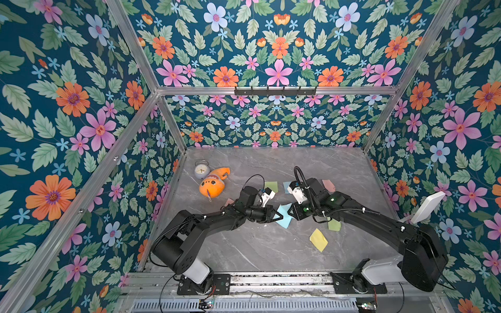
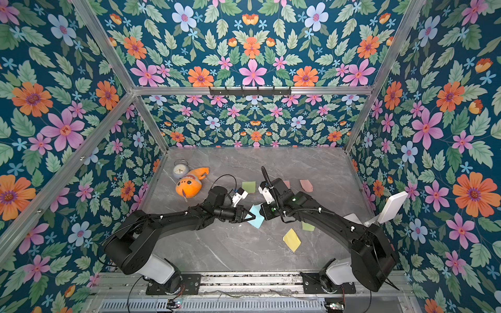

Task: Tear off pages from different memo pads
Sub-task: Tear off the paper from the memo pad.

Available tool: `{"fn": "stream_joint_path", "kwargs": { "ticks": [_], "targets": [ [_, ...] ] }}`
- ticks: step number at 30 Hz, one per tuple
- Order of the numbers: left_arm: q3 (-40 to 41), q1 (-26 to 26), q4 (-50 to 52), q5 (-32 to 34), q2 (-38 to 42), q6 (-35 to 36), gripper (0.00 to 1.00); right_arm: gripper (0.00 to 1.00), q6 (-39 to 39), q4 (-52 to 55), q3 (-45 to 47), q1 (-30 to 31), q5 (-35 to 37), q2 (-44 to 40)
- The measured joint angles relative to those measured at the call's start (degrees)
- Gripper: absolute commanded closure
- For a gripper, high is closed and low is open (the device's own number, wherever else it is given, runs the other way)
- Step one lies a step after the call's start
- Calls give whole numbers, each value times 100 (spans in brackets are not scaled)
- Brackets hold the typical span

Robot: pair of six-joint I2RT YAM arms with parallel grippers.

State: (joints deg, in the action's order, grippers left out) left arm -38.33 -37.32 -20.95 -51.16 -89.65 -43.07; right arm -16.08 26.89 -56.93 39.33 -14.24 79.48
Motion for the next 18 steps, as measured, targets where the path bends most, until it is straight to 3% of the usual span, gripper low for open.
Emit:
{"fn": "stream_joint_path", "kwargs": {
  "ticks": [12, 18],
  "targets": [
    [160, 190, 9, 105, 63, -52, 100, 100, 168, 680, -214, 31, 2551, -2],
    [175, 420, 79, 278, 151, -107, 100, 100, 114, 1014, -125, 105, 2671, -177]
  ]
}}
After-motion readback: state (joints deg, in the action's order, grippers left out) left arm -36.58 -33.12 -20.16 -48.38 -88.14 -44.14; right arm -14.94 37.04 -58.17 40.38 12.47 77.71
